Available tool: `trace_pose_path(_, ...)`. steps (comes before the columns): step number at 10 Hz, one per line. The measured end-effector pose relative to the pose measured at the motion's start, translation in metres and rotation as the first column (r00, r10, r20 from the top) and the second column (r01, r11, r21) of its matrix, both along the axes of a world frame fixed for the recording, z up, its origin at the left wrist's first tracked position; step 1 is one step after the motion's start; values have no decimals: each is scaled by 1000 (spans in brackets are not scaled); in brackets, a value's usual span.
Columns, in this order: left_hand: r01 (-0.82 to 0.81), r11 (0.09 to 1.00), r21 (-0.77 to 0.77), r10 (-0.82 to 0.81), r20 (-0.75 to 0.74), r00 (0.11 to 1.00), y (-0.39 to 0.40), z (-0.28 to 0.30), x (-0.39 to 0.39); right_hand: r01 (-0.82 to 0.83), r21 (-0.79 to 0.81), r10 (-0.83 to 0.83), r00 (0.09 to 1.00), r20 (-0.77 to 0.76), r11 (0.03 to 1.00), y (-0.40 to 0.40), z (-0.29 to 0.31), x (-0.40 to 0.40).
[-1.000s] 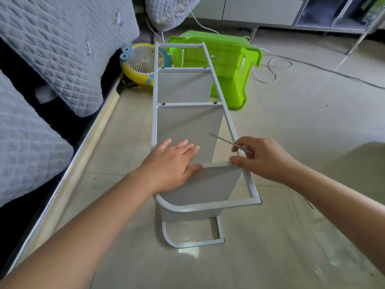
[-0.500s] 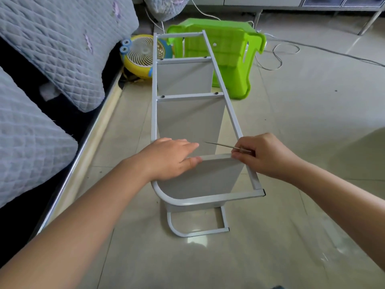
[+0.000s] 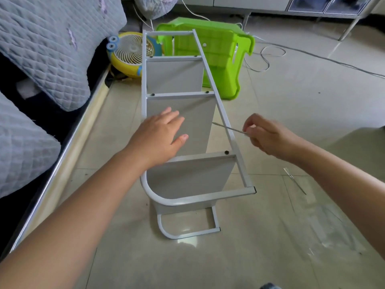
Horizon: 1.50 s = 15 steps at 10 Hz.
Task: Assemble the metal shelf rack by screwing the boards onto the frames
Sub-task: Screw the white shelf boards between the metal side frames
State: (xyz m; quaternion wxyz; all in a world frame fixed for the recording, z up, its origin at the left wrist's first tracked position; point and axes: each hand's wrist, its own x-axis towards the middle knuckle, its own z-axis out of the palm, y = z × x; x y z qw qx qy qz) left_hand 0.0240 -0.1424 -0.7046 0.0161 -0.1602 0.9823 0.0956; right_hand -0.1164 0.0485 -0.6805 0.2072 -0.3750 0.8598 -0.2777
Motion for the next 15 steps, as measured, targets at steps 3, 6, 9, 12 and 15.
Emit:
trace_pose_path(3,-238,970,-45,242,127,962,7,-9,-11,-78,-170,58,991,-119,982,21,30,8)
trace_pose_path(6,-336,942,-12,336,96,937,6,-10,-8,-99,-233,74,991,-114,968,14,40,12)
trace_pose_path(9,-346,938,-12,345,119,931,7,-8,-7,-177,-147,136,958,-252,973,11,46,9)
trace_pose_path(12,-355,935,8,352,107,930,8,-8,-5,-223,-39,204,938,-280,974,9,54,14)
trace_pose_path(15,-361,933,-11,360,84,929,8,-10,-5,-316,196,364,879,-307,928,-4,71,20)
